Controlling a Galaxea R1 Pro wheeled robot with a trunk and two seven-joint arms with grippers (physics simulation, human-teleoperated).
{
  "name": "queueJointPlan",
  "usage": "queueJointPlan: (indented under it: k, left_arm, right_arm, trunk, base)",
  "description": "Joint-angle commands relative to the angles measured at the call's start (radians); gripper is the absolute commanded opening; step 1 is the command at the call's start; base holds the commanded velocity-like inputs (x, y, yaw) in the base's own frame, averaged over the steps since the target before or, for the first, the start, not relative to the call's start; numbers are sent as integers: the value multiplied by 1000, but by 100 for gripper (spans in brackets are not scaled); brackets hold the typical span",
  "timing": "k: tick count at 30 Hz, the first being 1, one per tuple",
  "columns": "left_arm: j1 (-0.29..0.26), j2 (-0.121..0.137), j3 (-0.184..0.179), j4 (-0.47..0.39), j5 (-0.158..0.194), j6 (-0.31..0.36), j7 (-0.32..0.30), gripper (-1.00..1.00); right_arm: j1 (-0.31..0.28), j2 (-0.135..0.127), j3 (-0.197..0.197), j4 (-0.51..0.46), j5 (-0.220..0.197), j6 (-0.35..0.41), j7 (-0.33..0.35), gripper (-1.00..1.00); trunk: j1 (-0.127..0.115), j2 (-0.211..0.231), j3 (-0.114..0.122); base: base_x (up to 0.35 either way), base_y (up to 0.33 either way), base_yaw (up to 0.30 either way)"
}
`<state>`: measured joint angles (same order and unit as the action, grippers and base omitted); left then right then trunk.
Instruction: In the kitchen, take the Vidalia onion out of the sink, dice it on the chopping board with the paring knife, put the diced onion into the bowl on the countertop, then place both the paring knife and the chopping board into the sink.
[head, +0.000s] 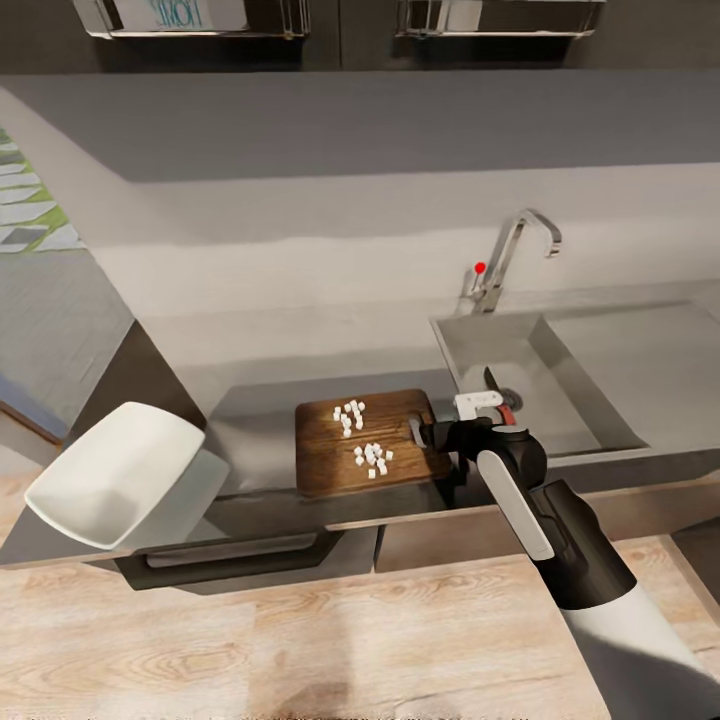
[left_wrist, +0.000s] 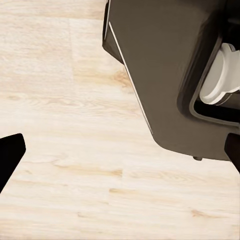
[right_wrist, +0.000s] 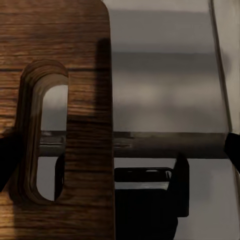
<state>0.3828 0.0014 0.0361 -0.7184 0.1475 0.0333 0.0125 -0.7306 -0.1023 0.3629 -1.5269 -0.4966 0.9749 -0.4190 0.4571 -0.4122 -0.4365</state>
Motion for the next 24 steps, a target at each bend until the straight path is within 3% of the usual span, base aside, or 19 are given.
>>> queueJointPlan:
  k: [1,24]
  left_arm:
    - [1,0,-1,-3,10,3,1,100]
    - [1,0,-1,-3,10,3,1,100]
  right_arm:
    - [-1,-1,2,-1,-10,2,-10,100]
    - [-1,0,2,-1,-10,2,-10,100]
  trunk:
    - [1,-2,-3]
    - [1,-2,-40]
  base:
    - [2,0,0]
    - [42,0,0]
